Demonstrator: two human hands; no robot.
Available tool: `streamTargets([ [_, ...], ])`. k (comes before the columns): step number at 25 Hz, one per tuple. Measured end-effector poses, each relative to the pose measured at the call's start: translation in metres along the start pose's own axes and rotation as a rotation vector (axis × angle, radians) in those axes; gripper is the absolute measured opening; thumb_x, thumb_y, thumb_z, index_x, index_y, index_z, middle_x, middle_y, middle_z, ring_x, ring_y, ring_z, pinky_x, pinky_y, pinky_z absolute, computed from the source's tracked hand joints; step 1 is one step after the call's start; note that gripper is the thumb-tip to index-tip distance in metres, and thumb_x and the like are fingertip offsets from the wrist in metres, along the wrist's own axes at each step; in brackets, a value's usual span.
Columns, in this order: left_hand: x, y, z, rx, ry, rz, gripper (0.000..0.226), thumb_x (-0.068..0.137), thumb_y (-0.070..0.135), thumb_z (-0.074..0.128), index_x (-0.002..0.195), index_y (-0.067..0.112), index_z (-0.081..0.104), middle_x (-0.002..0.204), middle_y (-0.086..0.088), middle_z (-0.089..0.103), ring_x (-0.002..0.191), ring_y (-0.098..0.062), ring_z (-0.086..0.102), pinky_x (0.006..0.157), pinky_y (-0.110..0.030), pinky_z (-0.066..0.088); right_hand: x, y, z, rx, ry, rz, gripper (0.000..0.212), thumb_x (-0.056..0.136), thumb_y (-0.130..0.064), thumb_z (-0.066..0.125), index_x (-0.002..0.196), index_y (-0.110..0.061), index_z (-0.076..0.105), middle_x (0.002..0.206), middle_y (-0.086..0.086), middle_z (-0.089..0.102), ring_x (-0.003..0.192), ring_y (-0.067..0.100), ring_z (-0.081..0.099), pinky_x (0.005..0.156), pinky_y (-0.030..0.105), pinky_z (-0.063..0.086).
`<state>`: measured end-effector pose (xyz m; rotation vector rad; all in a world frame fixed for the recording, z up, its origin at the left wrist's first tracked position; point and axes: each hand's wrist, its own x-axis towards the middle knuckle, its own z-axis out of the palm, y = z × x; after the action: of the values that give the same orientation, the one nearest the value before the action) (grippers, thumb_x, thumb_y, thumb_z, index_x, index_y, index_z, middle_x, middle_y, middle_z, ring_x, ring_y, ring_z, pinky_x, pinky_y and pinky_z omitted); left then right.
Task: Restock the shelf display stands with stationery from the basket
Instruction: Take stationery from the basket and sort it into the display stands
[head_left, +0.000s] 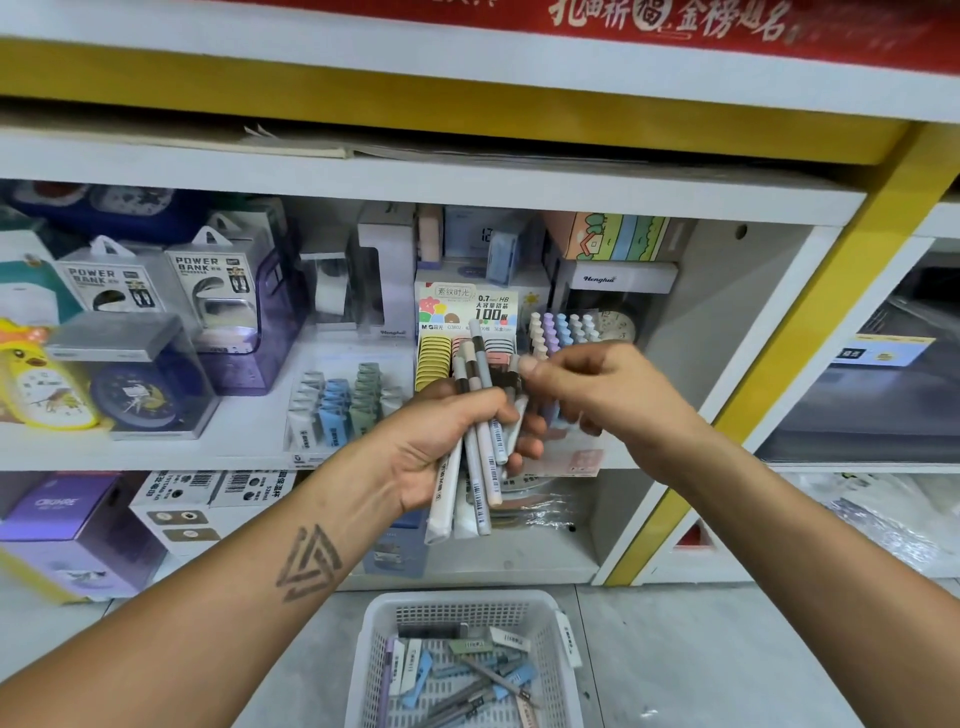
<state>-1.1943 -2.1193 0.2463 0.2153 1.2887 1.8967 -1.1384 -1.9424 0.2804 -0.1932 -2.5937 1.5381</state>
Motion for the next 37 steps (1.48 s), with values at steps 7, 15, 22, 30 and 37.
streamTargets([
  [7, -0.002, 0.002, 0.003, -0.098, -0.018, -0.057, 0.031, 0.082, -0.007, 0.056, 0.111, -0.017, 0.059, 0.106, -0.037, 0.066, 0.096, -0.041, 0.071, 0.068, -0.041, 0.061, 0.001, -0.004, 0.006, 0.273, -0.014, 0.244, 0.007, 0.079, -0.004, 0.076, 0.086, -0.002, 0.076, 0.070, 0.011, 0.069, 0.062, 0.016, 0.058, 0.051, 0.023, 0.044],
  [15, -0.007, 0.009, -0.013, -0.065, 0.171, -0.091, 0.016, 0.087, -0.003, 0.057, 0.099, -0.011, 0.063, 0.076, -0.021, 0.070, 0.057, -0.023, 0.068, 0.048, -0.028, 0.057, 0.008, -0.014, 0.000, 0.504, 0.108, 0.069, 0.005, 0.092, 0.003, 0.063, 0.093, 0.002, 0.068, 0.070, 0.014, 0.071, 0.061, 0.017, 0.068, 0.059, 0.021, 0.057],
  [22, -0.034, 0.027, -0.029, -0.251, 0.112, -0.096, 0.047, 0.076, 0.006, 0.066, 0.119, -0.011, 0.057, 0.074, -0.019, 0.069, 0.049, -0.017, 0.062, 0.043, -0.024, 0.052, 0.011, -0.017, 0.002, 0.597, -0.094, -0.068, 0.015, 0.088, 0.008, 0.061, 0.102, 0.005, 0.064, 0.086, 0.019, 0.071, 0.079, 0.023, 0.073, 0.075, 0.025, 0.061],
  [30, -0.058, 0.039, -0.049, 0.015, 0.446, 0.205, 0.026, 0.078, -0.010, 0.071, 0.102, -0.014, 0.060, 0.066, -0.024, 0.064, 0.052, -0.027, 0.063, 0.049, -0.032, 0.055, 0.026, -0.027, 0.042, 0.628, -0.181, 0.031, 0.020, 0.089, 0.005, 0.064, 0.109, 0.003, 0.068, 0.095, 0.024, 0.073, 0.081, 0.030, 0.074, 0.071, 0.027, 0.061],
  [37, -0.077, 0.056, -0.085, -0.021, 0.577, 0.233, 0.009, 0.084, -0.008, 0.064, 0.091, -0.010, 0.059, 0.067, -0.024, 0.066, 0.047, -0.026, 0.062, 0.047, -0.029, 0.054, 0.050, -0.042, 0.079, 0.319, 0.034, -0.079, 0.013, 0.087, 0.006, 0.069, 0.096, -0.002, 0.069, 0.082, 0.013, 0.073, 0.069, 0.024, 0.074, 0.066, 0.028, 0.061],
])
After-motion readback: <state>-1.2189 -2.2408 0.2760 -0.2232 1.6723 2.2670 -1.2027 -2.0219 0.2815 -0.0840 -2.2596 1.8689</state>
